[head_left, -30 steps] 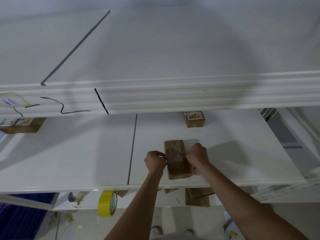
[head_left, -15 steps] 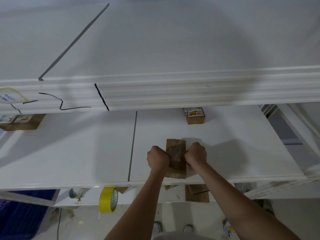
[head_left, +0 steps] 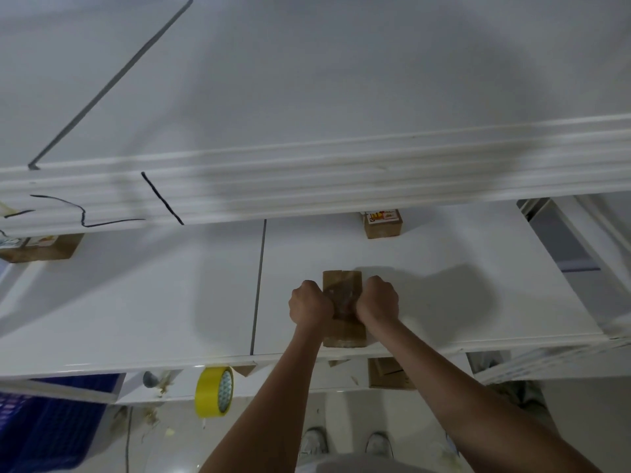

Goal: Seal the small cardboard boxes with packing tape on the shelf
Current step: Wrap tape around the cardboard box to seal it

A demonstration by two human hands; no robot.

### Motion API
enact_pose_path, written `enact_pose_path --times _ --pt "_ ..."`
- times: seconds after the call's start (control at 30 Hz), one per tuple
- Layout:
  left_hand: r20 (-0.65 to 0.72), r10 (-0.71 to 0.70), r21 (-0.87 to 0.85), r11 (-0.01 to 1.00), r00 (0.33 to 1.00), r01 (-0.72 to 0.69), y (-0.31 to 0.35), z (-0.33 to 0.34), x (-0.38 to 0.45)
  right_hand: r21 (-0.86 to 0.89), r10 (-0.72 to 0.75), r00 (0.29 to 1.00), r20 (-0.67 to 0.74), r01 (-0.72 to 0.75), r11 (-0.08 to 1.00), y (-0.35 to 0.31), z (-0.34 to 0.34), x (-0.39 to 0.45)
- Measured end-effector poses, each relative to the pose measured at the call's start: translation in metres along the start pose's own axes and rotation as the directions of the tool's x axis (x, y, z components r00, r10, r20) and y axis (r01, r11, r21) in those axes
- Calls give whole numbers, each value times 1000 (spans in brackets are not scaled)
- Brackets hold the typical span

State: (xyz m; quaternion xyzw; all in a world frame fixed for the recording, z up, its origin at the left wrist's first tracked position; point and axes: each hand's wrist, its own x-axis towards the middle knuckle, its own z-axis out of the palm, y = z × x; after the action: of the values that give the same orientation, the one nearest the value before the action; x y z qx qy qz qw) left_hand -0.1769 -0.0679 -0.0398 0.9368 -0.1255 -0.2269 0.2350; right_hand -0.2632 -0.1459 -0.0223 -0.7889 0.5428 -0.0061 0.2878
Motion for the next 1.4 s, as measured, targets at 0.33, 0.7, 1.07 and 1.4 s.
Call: enact_pose_path --times 0.33,0.7,1.07,1.4 --pt "1 -155 -192 969 988 153 -9 2 -12 146 19 998 63 -28 989 13 1 16" --pt "30 -156 -296 942 987 158 -14 7 -12 254 136 987 91 -155 955 14 8 6" --pt "79 -68 -135 988 995 78 -9 0 0 175 186 982 17 -186 967 0 9 -3" --pt "125 -49 -122 990 991 64 -5 -6 12 -2 145 988 57 -145 989 -10 -7 11"
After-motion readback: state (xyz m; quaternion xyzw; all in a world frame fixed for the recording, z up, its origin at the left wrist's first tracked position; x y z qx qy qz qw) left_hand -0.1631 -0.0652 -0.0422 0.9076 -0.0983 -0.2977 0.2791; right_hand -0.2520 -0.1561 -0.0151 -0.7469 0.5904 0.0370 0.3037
